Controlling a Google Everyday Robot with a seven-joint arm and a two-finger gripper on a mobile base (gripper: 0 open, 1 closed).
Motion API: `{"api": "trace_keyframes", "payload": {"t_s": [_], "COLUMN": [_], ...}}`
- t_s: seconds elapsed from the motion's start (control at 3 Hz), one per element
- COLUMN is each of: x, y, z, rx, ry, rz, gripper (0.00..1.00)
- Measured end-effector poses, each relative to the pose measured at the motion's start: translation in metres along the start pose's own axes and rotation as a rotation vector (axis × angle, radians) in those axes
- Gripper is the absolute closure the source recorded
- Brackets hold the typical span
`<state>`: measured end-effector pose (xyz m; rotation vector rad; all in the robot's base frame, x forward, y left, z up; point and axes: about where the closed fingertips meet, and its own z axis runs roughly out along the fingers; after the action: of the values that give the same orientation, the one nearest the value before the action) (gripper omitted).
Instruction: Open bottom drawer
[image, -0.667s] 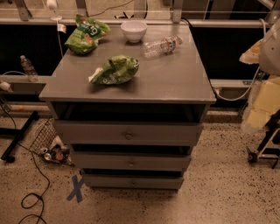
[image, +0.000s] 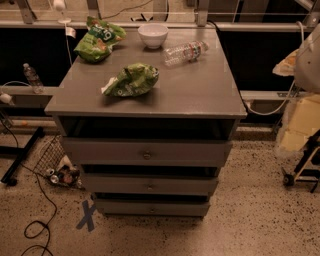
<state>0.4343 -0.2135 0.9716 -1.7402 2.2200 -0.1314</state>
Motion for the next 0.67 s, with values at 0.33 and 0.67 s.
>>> {"api": "trace_keyframes", "payload": {"t_s": [0.33, 0.67], "x": [0.014, 0.029], "y": [0.019, 0.047], "z": [0.033, 0.091], "rx": [-0.021, -0.089], "ry": [-0.046, -0.143], "rz": [-0.018, -0.01], "gripper": [0.0, 0.0]}}
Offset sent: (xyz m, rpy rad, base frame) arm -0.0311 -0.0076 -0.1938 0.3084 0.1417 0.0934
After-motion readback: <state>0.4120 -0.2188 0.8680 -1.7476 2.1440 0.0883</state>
